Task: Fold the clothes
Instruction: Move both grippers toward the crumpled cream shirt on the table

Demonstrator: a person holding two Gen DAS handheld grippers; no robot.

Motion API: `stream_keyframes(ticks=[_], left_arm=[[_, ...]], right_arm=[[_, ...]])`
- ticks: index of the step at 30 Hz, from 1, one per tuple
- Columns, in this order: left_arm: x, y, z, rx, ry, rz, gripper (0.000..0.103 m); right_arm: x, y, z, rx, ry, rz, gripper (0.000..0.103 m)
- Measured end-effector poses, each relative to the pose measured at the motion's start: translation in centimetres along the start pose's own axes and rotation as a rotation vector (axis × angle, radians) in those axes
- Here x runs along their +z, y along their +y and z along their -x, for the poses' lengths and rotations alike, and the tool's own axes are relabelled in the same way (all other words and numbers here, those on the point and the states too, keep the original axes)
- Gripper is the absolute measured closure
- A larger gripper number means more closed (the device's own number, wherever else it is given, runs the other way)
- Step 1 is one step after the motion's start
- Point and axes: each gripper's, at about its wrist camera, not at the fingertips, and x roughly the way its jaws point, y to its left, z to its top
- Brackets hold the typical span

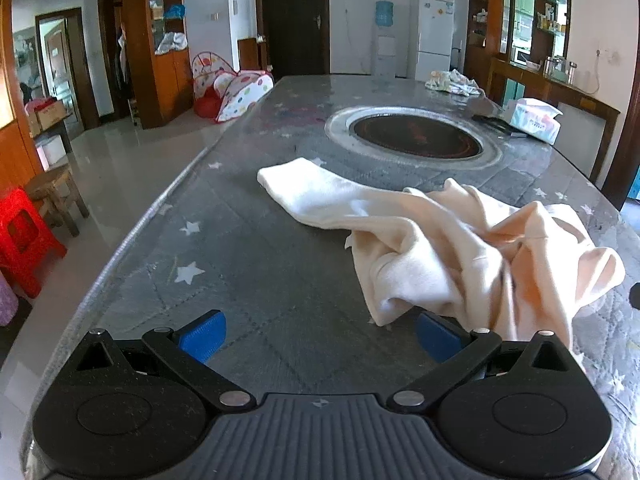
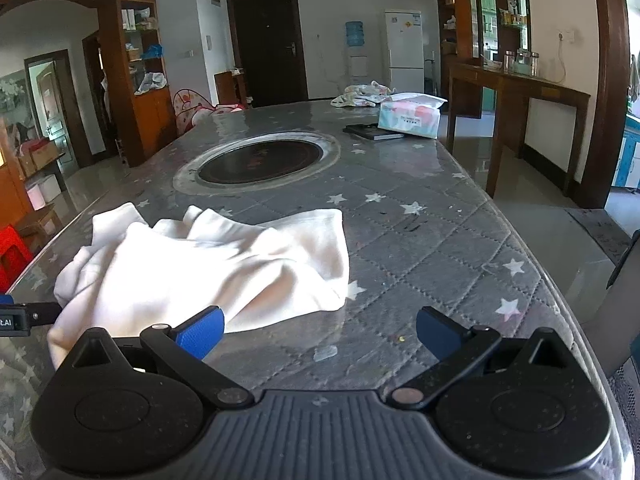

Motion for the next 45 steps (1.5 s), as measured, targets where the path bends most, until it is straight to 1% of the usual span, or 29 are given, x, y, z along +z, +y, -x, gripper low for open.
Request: stream_keyframes(ticks=[4,5,8,10,13,17,27,45], left_arm=[[0.1,0.3,-0.4,-0.011,0.01,0.012,0.0],[0.2,0.2,-0.2,-0.013,0.003,0.01,0.0],[0.6,-0.2,0.8,-0.015,-0.01,-0.002,0.0],[0.1,-0.8,2.0,-0.007,-0.031,-0.009,0.0],[-0.2,-1.3,2.8,-0.008,-0.032,-0.017,0.0],[-0.4,-1.7,2.9,-0.015,-0.024,-0.026,0.0],[-0.8,-2.3,3.5,-0.025,-0.033,-0.055,0.0],[-1.2,-2.7,2.8,-0.027,-0.001,-0.069,0.0]], right_arm=[[-0.3,0.6,0.6,0.001,-0.009,-0.001,0.0],[-0.3,1.0,0.7,-0.003,0.004,0.008,0.0],[-0.6,0.6,0.7,0.022,0.017,-0.025,0.0],[-0.4,0.6,1.3,0.029,0.021,-0.031,0.0],[-0.7,1.1,1.5,0.034,0.027,-0.023,0.0],[-0.8,1.6,2.1,0.032,0.022,-0.007,0.0],[-0.8,1.9,3.1,0.04,0.003,-0.001,0.0],[-1.0,3.0,2.8,0.054,0.018,0.024,0.0]])
